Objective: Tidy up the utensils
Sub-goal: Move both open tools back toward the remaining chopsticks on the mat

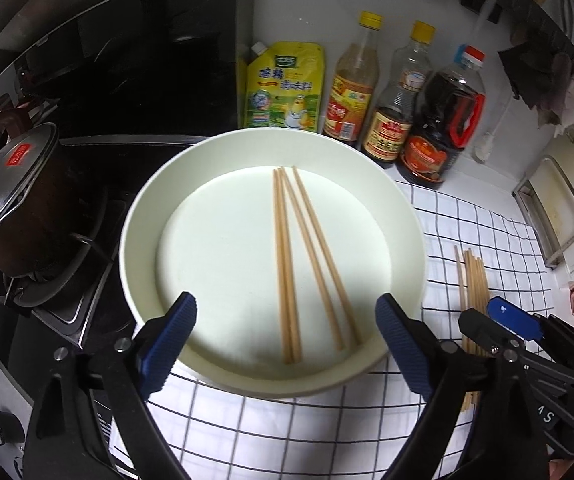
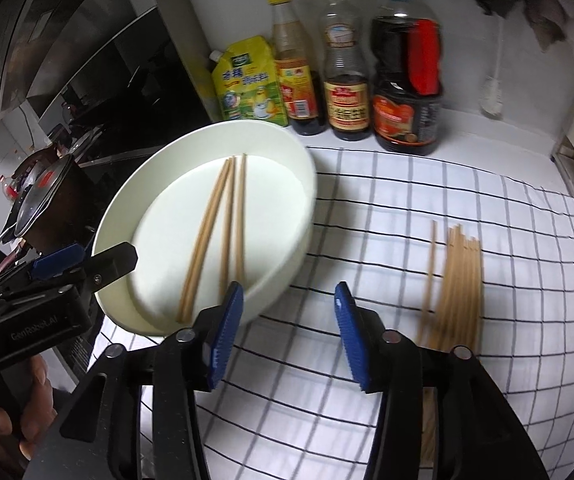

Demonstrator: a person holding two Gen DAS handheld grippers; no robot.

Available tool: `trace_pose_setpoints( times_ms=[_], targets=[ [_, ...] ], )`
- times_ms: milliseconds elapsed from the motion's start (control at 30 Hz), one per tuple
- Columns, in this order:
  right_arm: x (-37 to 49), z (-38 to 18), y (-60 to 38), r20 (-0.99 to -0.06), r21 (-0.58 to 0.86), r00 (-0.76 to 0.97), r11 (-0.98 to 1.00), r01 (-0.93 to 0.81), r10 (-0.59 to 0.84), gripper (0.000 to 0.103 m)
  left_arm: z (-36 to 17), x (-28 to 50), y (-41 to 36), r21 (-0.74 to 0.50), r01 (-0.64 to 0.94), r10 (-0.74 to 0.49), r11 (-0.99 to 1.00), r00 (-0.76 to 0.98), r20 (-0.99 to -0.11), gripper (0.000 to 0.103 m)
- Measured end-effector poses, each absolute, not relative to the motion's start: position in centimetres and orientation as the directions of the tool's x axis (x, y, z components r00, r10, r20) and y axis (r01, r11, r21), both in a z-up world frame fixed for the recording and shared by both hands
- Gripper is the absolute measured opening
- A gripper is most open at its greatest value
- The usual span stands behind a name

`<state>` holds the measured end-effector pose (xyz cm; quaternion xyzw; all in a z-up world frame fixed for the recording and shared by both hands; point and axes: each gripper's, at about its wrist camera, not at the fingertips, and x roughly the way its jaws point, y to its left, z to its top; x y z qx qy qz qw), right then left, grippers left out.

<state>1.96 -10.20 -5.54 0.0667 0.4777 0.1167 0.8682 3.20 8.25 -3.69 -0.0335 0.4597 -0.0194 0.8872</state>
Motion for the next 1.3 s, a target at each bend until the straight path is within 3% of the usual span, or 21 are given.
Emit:
trace_pose_setpoints(
  times_ms=[733,1300],
  targets=[
    [-2.1,-8.7,-23.0,-0.862,0.147,0.501,0.985,0.094,0.081,0.054,-5.0,1.9,-1.6,-0.076,0.174,-0.157,0.982,0.523,-0.838,0.095],
    [-2.3,-12.7,-25.1,-0.885,0.120,0.462,0.987,0.104,0.059,0.054,-8.6,1.9,-8.7,-0.032,0.293,-0.172,0.956,0.465,-0.868,0.095]
  ],
)
